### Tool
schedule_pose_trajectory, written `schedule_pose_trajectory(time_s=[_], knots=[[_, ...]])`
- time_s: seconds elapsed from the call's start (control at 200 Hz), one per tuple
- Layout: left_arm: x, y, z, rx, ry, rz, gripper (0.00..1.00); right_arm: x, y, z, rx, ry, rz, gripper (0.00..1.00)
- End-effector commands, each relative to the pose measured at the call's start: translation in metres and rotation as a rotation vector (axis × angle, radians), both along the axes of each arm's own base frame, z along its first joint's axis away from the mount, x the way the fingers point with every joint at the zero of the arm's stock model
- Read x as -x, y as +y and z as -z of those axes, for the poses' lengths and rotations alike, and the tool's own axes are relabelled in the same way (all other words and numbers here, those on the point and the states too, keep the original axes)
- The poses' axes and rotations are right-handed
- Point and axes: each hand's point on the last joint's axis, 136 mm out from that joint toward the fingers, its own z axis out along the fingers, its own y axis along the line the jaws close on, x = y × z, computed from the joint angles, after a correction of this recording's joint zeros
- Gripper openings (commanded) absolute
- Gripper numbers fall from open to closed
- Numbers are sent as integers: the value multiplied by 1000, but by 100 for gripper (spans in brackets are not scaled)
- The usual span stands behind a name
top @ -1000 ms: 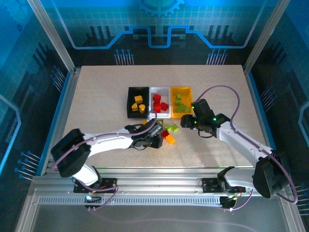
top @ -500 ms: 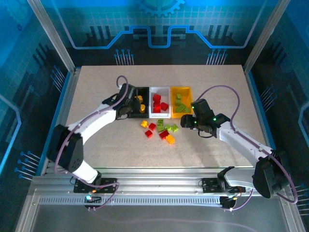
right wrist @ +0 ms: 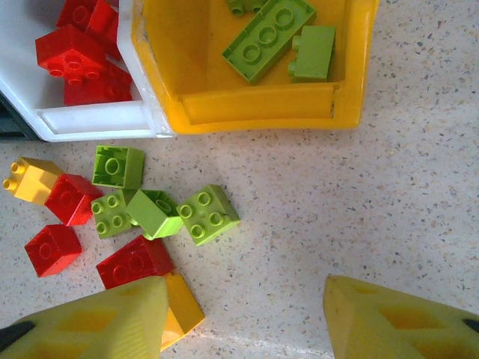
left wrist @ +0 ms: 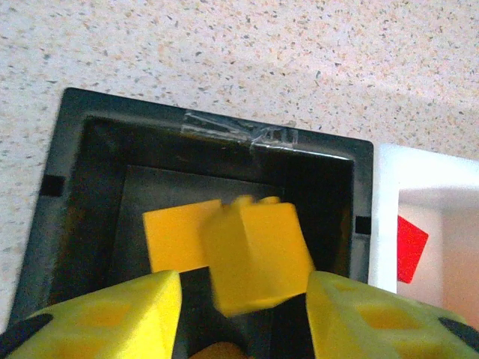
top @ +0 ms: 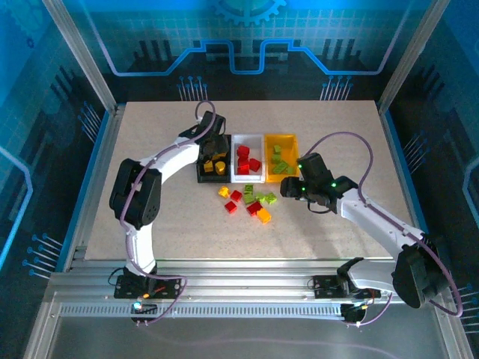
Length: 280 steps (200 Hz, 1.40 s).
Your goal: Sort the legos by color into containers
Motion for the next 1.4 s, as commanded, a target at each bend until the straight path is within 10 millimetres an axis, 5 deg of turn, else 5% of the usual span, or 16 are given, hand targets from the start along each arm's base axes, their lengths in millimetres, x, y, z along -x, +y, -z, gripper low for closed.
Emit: schedule_pose_trajectory(time_s=[0.0,0.12,0.305,0.455,0.575,0.765,1.006,1.396], knots=[[-8,-9,5,36,9,34,52,2,-9,1,12,3,23,59],[-7,-13,-5,66,-3,39,57,2,-7,1,10,4,12,59],[9,-26,-58,220,-100,64,75,5,4,8,-17,26,-46,62],[43,-38,-92,350,-160,105,98,12,25,21,-25,68,-145,63],[83,-49,-103,406,-172,156,99,20,44,37,13,106,-231,63],[155,-55,-86,412,-127,220,99,27,81,58,57,142,-382,64],[222,-15,-42,413,-39,139,99,33,103,82,108,194,-464,63],[257,23,-10,391,-16,11,99,50,102,103,167,275,-491,44]])
